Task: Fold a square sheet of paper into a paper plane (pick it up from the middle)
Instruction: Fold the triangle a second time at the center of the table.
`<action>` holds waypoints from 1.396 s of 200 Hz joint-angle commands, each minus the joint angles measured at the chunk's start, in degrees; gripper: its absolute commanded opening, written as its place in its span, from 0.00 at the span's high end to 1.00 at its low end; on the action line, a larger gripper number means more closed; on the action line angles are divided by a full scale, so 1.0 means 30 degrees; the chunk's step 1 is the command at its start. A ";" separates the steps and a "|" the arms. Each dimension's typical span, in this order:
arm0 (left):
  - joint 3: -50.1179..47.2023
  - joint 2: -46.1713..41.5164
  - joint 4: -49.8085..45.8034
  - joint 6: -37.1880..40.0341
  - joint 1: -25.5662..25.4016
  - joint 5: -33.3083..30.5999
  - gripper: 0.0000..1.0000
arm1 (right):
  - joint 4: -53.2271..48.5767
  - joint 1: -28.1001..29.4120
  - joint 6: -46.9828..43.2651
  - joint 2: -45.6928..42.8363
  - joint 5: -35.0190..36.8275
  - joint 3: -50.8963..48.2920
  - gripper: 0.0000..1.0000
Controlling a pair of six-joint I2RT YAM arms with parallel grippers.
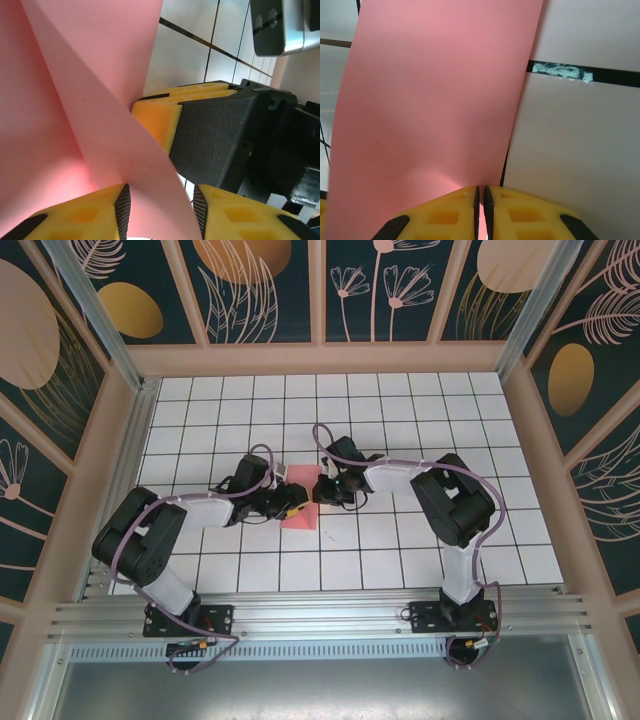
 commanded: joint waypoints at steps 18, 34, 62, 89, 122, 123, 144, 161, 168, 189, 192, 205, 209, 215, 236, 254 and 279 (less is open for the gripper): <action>0.0355 0.0720 0.1910 -0.0855 -0.0172 0.0288 0.53 | -0.0235 0.0093 0.0206 0.1091 0.0306 -0.0401 0.83; 0.0326 0.0885 0.2235 -0.1083 -0.0173 0.0162 0.51 | -0.0147 0.0085 0.0265 0.1053 0.0286 -0.0500 0.83; 0.0116 0.1101 0.2902 -0.1593 -0.0200 -0.0182 0.52 | 0.0072 0.0065 0.0337 0.0940 0.0197 -0.0664 0.84; -0.0112 0.1300 0.3638 -0.2035 -0.0183 -0.0628 0.52 | 0.0557 0.0027 0.0397 0.0693 -0.0043 -0.0881 0.84; -0.0304 0.1346 0.3770 -0.2222 -0.0186 -0.1195 0.55 | 0.0943 -0.0140 0.0455 0.0393 -0.0388 -0.0975 0.83; -0.0315 0.1336 0.3770 -0.2235 -0.0194 -0.1234 0.55 | 0.0944 -0.0140 0.0455 0.0392 -0.0388 -0.0974 0.83; -0.0490 0.1305 0.3686 -0.2206 -0.0192 -0.1660 0.54 | 0.0787 -0.0231 0.0455 0.0431 -0.0280 -0.0963 0.83; -0.0664 0.1130 0.3534 -0.2087 -0.0175 -0.1959 0.50 | 0.0700 -0.0256 0.0426 0.0477 -0.0187 -0.1001 0.83; -0.0749 0.1019 0.3484 -0.2041 -0.0195 -0.2086 0.48 | 0.0600 -0.0257 0.0433 0.0499 -0.0127 -0.1001 0.83; -0.1025 0.0750 0.3582 -0.1928 -0.0174 -0.2213 0.43 | 0.0519 -0.0257 0.0426 0.0508 -0.0066 -0.1004 0.83; -0.1069 0.0720 0.3647 -0.1912 -0.0173 -0.2190 0.43 | 0.0507 -0.0257 0.0400 0.0508 -0.0073 -0.0981 0.83; -0.1225 0.0609 0.4091 -0.1952 -0.0161 -0.2157 0.40 | 0.0472 -0.0257 0.0368 0.0534 -0.0079 -0.1001 0.83; -0.1219 0.0595 0.4170 -0.1955 -0.0196 -0.2133 0.39 | 0.0454 -0.0272 0.0360 0.0537 -0.0092 -0.0962 0.83; -0.1234 0.0549 0.4283 -0.1963 -0.0172 -0.2109 0.39 | 0.0419 -0.0257 0.0339 0.0552 -0.0037 -0.0962 0.83; -0.1260 0.0448 0.4460 -0.2058 -0.0183 -0.2224 0.38 | 0.0343 -0.0257 0.0309 0.0544 -0.0015 -0.0916 0.83; -0.1242 0.0527 0.4255 -0.2046 -0.0173 -0.2436 0.41 | 0.0402 -0.0257 0.0280 0.0442 0.0022 -0.0912 0.83; -0.1291 0.0733 0.4569 -0.2372 -0.0177 -0.2267 0.51 | 0.0601 -0.0257 0.0190 0.0275 -0.0031 -0.0880 0.84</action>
